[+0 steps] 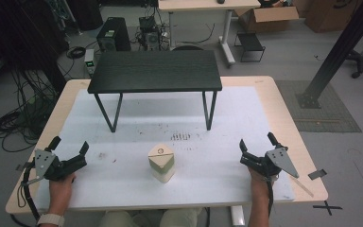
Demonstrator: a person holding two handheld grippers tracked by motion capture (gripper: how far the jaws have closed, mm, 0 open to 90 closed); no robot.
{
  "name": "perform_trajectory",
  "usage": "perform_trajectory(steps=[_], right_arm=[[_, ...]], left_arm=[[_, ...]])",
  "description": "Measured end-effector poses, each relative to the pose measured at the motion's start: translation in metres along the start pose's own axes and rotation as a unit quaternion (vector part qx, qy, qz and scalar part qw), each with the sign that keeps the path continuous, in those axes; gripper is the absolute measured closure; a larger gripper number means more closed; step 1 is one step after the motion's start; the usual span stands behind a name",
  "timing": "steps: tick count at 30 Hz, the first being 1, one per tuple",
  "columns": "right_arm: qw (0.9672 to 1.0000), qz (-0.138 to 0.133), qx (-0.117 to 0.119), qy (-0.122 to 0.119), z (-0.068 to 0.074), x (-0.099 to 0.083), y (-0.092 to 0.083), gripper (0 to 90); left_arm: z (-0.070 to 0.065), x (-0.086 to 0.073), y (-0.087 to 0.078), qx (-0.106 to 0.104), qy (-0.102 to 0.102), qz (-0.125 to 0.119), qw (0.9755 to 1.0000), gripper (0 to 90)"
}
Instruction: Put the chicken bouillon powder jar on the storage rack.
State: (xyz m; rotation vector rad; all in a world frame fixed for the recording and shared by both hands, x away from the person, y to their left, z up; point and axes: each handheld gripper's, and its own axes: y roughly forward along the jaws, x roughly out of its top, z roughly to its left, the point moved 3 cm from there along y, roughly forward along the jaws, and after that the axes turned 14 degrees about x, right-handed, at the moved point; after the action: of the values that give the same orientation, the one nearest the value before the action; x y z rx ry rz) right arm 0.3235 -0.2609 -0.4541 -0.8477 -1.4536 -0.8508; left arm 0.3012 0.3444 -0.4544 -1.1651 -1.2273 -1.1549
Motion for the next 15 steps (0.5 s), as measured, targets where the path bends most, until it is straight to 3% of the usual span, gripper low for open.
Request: perform_trajectory(steps=[15], right_arm=[[1.0,0.004,0.001,0.004,-0.0012,0.0001,0.0009,0.0]], left_arm=[[-0.0001,0.0,-0.0003,0.0,0.0,-0.003,1.0,0.2]])
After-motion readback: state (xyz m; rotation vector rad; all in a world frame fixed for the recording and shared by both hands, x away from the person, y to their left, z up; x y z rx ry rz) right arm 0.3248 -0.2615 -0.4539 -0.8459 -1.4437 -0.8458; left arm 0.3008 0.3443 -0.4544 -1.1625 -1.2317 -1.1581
